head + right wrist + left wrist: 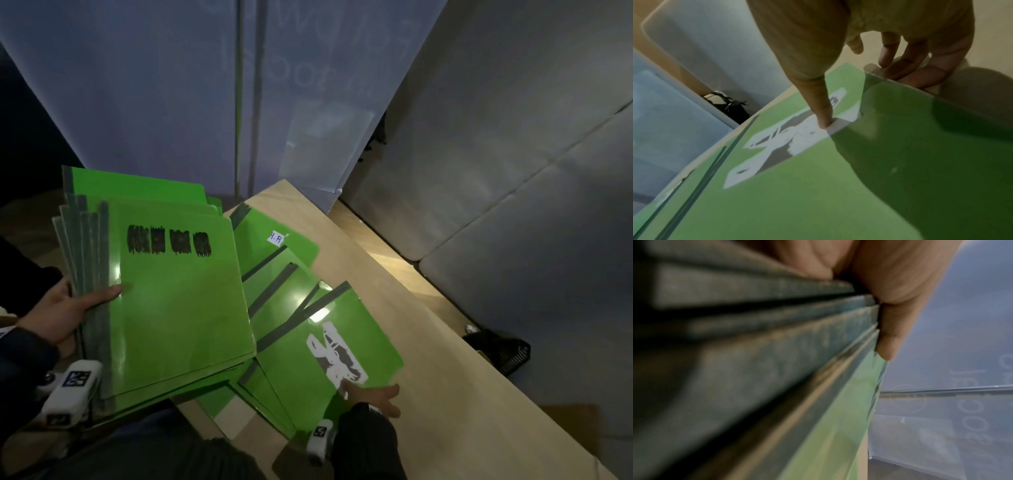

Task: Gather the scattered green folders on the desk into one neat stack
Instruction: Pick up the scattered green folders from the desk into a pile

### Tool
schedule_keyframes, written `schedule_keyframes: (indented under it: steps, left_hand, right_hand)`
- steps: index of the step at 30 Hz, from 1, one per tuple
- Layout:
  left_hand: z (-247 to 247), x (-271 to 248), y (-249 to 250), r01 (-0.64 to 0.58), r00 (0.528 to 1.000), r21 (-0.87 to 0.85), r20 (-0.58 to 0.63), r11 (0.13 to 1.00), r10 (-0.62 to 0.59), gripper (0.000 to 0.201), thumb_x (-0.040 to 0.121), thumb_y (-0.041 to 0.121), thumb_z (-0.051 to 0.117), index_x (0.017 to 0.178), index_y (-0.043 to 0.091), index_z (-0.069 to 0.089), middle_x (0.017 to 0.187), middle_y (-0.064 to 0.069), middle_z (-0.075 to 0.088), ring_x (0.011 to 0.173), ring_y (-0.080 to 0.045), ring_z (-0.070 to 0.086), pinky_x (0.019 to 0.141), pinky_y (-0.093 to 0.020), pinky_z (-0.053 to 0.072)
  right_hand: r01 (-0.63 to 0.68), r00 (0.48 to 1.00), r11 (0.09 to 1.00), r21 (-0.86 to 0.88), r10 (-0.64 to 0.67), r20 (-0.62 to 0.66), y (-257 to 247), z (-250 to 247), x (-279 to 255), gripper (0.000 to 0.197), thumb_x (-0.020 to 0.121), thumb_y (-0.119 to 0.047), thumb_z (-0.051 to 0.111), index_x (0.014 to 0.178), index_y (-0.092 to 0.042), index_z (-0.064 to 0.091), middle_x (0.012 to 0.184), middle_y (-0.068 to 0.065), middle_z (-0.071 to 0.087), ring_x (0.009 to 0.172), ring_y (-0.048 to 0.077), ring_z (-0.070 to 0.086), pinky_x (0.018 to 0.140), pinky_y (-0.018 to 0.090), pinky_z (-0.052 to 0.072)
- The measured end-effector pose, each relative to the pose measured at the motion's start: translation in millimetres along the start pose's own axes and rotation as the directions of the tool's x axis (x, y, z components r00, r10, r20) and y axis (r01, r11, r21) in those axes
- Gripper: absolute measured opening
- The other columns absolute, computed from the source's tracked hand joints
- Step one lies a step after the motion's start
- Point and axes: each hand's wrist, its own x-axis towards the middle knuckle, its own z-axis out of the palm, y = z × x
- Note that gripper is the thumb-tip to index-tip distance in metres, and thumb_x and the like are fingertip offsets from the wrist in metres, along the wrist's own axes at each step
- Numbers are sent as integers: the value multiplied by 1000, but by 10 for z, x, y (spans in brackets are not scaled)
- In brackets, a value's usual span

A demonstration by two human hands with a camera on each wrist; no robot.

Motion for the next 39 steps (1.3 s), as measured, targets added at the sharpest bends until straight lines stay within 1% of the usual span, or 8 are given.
schedule_keyframes:
  steps: [10,14,20,23,30,34,36,39]
  left_hand:
    - [29,-64,108,-20,999,21,45,1000,19,61,65,23,84,120,17,59,116,-25,64,104,-49,60,87,-64,47]
    - [85,-79,177,-47,991,49,130,998,40,49,77,10,74,123,15,58,116,-23,66,103,-45,63,90,-61,47]
    - [528,-250,244,-107,973,131,217,986,77,24,84,-5,62,107,0,58,80,-14,68,64,-18,67,59,-26,57]
    - [759,-340,311,-114,943,144,326,983,62,20,87,-11,53,95,5,60,71,-5,75,53,-9,68,47,-20,54]
    - [824,-453,421,-224,917,176,370,959,146,25,74,-6,73,91,9,61,69,4,76,55,-3,67,50,-17,52]
    - [598,-378,391,-159,956,130,268,979,120,34,74,-12,69,102,6,61,75,-1,77,61,-12,71,50,-25,56]
    - [409,-334,391,-135,974,117,199,984,110,33,75,-12,68,104,2,62,78,-9,77,68,-23,72,58,-36,60]
    - [41,-250,406,-90,993,65,88,994,84,38,76,-8,71,112,2,63,97,-25,72,85,-42,68,77,-67,52]
  right_hand:
    - [185,939,815,549,-312,146,48,-738,-443,34,90,-8,66,123,-9,60,118,16,69,105,37,65,93,52,53]
    - [221,838,690,689,-496,228,-47,-1122,-821,34,87,-12,65,120,-12,61,111,13,72,95,29,68,64,38,64]
    - [315,647,707,634,-648,401,-448,-325,-1217,41,91,-4,64,128,-21,62,120,8,74,115,33,66,101,57,51]
    - [292,596,808,511,-572,563,-612,82,-1461,75,91,-16,66,154,-33,30,152,1,43,144,30,39,117,56,32]
    - [407,558,789,459,-613,559,-697,535,-1550,85,79,-30,74,138,-66,25,163,9,31,146,36,33,114,70,27]
    - [466,524,779,420,-625,579,-801,578,-1670,73,89,-19,70,145,-44,31,143,-3,41,134,23,39,112,58,38]
    - [697,464,669,258,-696,549,-820,630,-1583,47,95,-15,61,132,-39,45,143,1,50,127,24,52,106,48,48]
    - [943,322,180,-281,-717,618,-810,703,-1329,67,88,-3,57,141,-41,40,156,1,36,144,33,32,115,57,35]
